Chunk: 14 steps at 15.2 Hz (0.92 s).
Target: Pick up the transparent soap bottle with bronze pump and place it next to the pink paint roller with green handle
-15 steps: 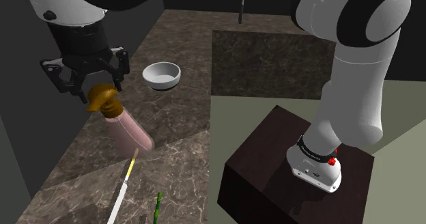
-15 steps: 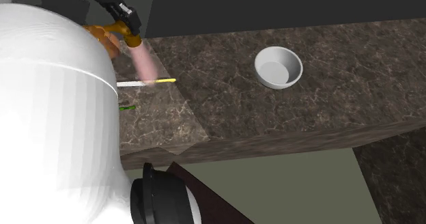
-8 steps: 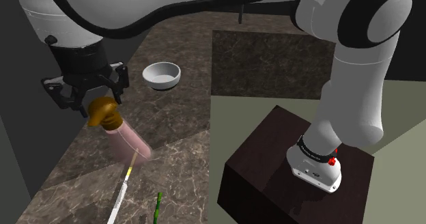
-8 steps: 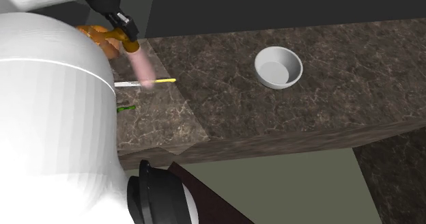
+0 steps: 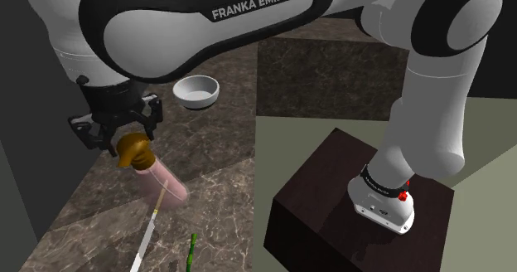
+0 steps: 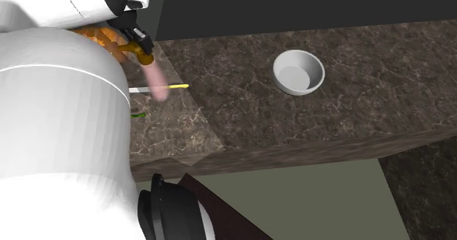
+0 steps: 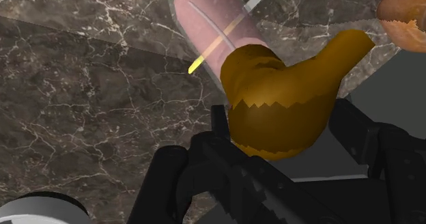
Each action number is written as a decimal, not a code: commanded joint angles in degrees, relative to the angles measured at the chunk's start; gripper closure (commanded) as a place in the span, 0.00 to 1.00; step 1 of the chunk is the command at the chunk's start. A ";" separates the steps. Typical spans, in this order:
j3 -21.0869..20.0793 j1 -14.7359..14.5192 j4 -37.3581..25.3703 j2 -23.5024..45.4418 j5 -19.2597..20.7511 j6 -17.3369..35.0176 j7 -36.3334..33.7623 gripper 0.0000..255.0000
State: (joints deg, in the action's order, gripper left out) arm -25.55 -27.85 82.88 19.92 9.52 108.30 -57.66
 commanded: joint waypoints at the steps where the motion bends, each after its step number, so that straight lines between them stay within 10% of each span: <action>1: 0.06 0.08 1.39 0.09 0.09 1.53 -0.12 1.00; 14: 0.34 0.37 6.69 0.67 0.58 7.32 -0.59 1.00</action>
State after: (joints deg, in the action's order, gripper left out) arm -25.21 -27.48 89.56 20.61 10.10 115.59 -58.25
